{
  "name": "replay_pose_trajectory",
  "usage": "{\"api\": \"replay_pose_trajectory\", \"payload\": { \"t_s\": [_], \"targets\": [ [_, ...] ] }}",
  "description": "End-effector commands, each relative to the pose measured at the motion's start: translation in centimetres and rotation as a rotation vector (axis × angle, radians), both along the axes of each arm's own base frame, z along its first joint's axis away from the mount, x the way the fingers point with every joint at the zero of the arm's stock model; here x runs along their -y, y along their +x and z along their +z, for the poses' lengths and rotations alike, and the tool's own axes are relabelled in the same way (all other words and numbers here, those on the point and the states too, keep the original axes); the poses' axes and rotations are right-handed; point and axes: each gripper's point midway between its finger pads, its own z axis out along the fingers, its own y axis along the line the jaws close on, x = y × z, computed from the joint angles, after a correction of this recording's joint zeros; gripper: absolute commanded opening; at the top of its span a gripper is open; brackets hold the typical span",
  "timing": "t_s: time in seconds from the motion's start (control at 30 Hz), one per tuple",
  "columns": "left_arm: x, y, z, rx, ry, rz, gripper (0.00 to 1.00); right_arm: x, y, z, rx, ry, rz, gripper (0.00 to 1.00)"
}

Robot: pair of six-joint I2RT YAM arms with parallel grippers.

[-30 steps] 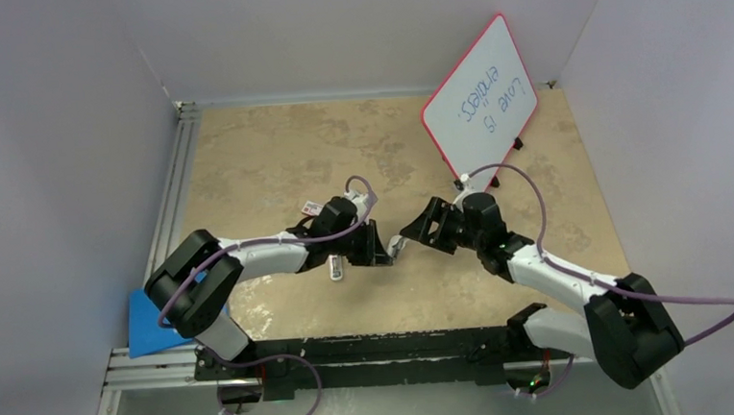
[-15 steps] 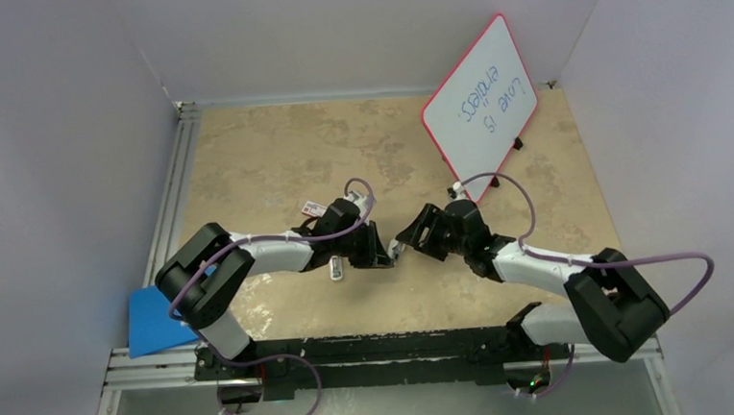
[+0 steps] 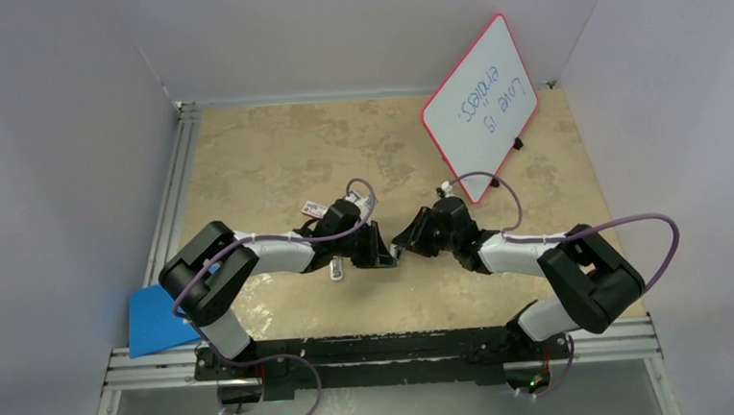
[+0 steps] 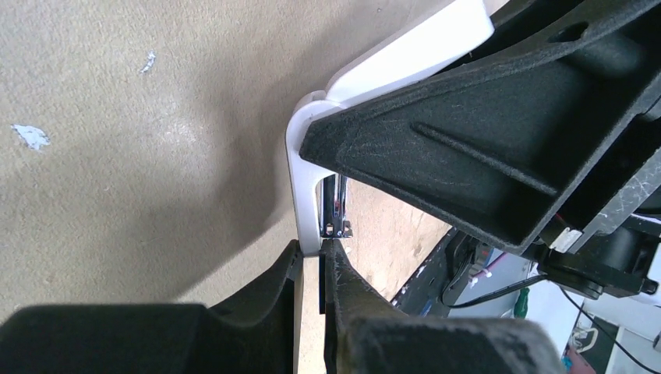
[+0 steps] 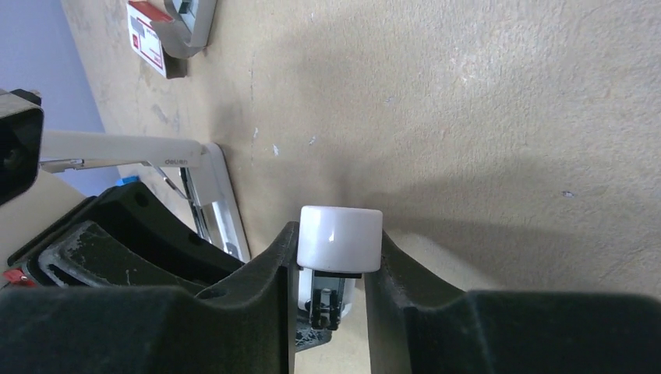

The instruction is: Load the staples into the stapler

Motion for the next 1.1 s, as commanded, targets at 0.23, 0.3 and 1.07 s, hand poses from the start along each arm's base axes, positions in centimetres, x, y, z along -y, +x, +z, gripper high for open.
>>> {"api": "replay_pose_trajectory", "payload": {
  "t_s": [0.23, 0.3, 1.07],
  "targets": [
    [-0.7, 1.1, 1.2, 0.057, 0.030, 0.057, 0.37, 1.6, 1.4, 0.3, 0.045, -0.162, -0.007, 0.24],
    [-1.1, 1.1, 1.6, 0.073, 0.042, 0.067, 0.41, 1.9, 1.2, 0.3, 0.033, -0.202, 0.012, 0.24],
    [-10.8, 4.4, 15.8, 0.449, 0.343, 0.296, 0.50, 6.6, 3.5, -0.7, 0.015, -0.692, 0.126, 0.39]
  ]
}}
